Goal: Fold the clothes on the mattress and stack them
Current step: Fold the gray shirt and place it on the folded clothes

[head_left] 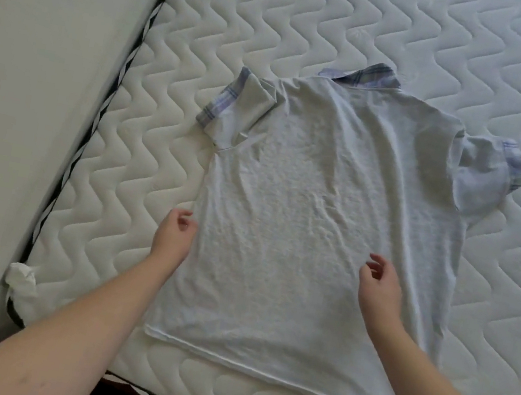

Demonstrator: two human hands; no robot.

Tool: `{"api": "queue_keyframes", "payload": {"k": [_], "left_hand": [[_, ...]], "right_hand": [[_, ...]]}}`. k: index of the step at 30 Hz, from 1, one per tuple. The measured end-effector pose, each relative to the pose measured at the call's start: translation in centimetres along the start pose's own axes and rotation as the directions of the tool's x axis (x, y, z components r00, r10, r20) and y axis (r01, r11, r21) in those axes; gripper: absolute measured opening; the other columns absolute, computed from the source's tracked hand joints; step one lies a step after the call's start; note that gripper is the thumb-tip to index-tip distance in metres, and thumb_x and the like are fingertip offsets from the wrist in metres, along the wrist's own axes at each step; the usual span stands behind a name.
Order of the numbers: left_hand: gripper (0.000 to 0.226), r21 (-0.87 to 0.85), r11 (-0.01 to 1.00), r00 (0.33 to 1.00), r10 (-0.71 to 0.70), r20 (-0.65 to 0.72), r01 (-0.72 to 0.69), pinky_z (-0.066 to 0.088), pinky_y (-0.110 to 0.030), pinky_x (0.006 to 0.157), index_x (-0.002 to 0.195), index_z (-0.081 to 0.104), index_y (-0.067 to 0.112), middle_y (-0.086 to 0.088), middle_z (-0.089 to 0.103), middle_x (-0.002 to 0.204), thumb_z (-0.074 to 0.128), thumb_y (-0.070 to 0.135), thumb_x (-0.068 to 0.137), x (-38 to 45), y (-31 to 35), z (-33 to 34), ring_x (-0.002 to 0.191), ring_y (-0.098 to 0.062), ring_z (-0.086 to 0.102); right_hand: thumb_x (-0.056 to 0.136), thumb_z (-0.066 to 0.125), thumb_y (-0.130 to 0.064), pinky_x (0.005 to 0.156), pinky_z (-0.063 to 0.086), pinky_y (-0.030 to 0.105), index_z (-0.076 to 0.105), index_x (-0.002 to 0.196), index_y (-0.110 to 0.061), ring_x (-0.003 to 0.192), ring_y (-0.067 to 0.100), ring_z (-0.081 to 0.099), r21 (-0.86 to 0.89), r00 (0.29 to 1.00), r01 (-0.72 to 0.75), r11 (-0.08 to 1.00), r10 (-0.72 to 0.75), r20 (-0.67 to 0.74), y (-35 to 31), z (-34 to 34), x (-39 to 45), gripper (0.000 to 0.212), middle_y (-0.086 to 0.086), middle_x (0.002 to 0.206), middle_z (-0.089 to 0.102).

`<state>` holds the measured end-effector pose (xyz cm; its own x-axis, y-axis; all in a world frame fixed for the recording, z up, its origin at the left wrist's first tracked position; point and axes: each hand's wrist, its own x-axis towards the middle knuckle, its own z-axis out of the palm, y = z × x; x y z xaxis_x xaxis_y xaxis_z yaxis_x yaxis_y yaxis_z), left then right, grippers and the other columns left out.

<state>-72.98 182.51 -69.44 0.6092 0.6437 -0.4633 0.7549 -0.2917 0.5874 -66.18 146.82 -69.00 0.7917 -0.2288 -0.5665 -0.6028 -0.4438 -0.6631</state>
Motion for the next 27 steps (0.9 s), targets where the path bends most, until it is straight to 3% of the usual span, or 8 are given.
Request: {"api": "queue_keyframes", "payload": {"k": [6, 10, 13, 16, 20, 22, 24, 27], "left_hand": [[0.03, -0.02, 0.985, 0.985, 0.171, 0.032, -0.171, 0.043, -0.027, 0.086, 0.123, 0.054, 0.013, -0.004, 0.06, 0.113, 0.055, 0.027, 0.096, 9.6, 5.3, -1.4, 0.102, -0.019, 0.058], [0.042, 0.051, 0.961, 0.961, 0.269, 0.055, -0.272, 0.036, -0.024, 0.092, 0.132, 0.048, 0.011, -0.01, 0.054, 0.132, 0.058, 0.026, 0.094, 16.5, 8.8, -1.7, 0.12, -0.024, 0.051], [0.059, 0.097, 0.945, 0.95, 0.307, 0.054, -0.311, 0.036, -0.029, 0.102, 0.143, 0.039, 0.01, -0.013, 0.047, 0.142, 0.06, 0.034, 0.093, 20.4, 12.0, -1.3, 0.128, -0.027, 0.047], [0.076, 0.094, 0.965, 0.962, 0.23, 0.148, -0.245, 0.036, -0.036, 0.109, 0.15, 0.028, 0.013, -0.014, 0.041, 0.148, 0.061, 0.046, 0.091, 23.3, 14.7, -0.2, 0.133, -0.029, 0.044], [0.092, 0.043, 0.998, 0.968, 0.04, 0.249, -0.052, 0.045, -0.039, 0.1, 0.151, 0.023, 0.012, -0.013, 0.042, 0.146, 0.069, 0.053, 0.083, 25.9, 16.7, 0.7, 0.126, -0.032, 0.05], [0.075, 0.022, 1.0, 0.953, 0.014, 0.302, -0.021, 0.052, -0.038, 0.086, 0.141, 0.043, 0.006, -0.012, 0.057, 0.128, 0.073, 0.045, 0.083, 26.7, 16.6, 1.0, 0.108, -0.031, 0.061], [0.036, -0.052, 0.997, 0.94, 0.079, 0.332, -0.065, 0.052, -0.033, 0.069, 0.108, 0.065, 0.005, -0.01, 0.067, 0.096, 0.073, 0.032, 0.086, 27.2, 16.1, 1.1, 0.084, -0.026, 0.064], [0.019, -0.084, 0.977, 0.964, 0.207, 0.168, -0.195, 0.049, -0.037, 0.07, 0.088, 0.065, 0.007, -0.012, 0.065, 0.083, 0.065, 0.025, 0.091, 27.4, 15.0, 0.1, 0.077, -0.023, 0.058]], "right_hand": [[0.098, 0.052, -0.021, 0.09, 0.047, 0.034, 0.049, 0.139, -0.024, 0.113, 0.01, 0.052, -0.005, 0.982, 0.149, 0.989, -0.147, 0.121, -6.9, 7.6, 2.4, 0.042, -0.006, 0.127, 0.058], [0.099, 0.051, -0.026, 0.104, 0.039, 0.032, 0.038, 0.146, -0.034, 0.129, 0.004, 0.041, -0.01, 0.949, 0.215, 0.976, -0.207, 0.236, -11.1, 11.9, 4.5, 0.049, -0.015, 0.142, 0.048], [0.099, 0.051, -0.026, 0.104, 0.032, 0.026, 0.032, 0.149, -0.037, 0.136, 0.006, 0.036, -0.03, 0.927, 0.258, 0.966, -0.238, 0.291, -13.6, 14.6, 6.1, 0.054, -0.016, 0.15, 0.04], [0.099, 0.05, -0.026, 0.102, 0.028, 0.025, 0.027, 0.152, -0.038, 0.141, 0.011, 0.031, -0.036, 0.9, 0.281, 0.959, -0.25, 0.356, -15.9, 17.4, 7.3, 0.058, -0.013, 0.155, 0.032], [0.098, 0.052, -0.026, 0.108, 0.03, 0.027, 0.023, 0.153, -0.035, 0.143, 0.013, 0.03, 0.004, 0.883, 0.311, 0.951, -0.29, 0.37, -19.2, 20.5, 8.6, 0.062, -0.007, 0.158, 0.029], [0.098, 0.052, -0.025, 0.112, 0.033, 0.032, 0.021, 0.154, -0.033, 0.142, 0.014, 0.031, 0.016, 0.875, 0.334, 0.942, -0.317, 0.365, -20.7, 21.7, 9.1, 0.065, -0.004, 0.158, 0.029], [0.097, 0.052, -0.026, 0.109, 0.042, 0.04, 0.018, 0.155, -0.034, 0.138, 0.017, 0.038, 0.011, 0.873, 0.346, 0.938, -0.327, 0.362, -21.9, 22.7, 9.7, 0.068, -0.005, 0.157, 0.029], [0.096, 0.053, -0.026, 0.106, 0.042, 0.035, 0.015, 0.155, -0.033, 0.137, 0.019, 0.04, 0.013, 0.864, 0.358, 0.934, -0.336, 0.375, -23.2, 24.1, 10.6, 0.071, -0.006, 0.158, 0.026]]}}
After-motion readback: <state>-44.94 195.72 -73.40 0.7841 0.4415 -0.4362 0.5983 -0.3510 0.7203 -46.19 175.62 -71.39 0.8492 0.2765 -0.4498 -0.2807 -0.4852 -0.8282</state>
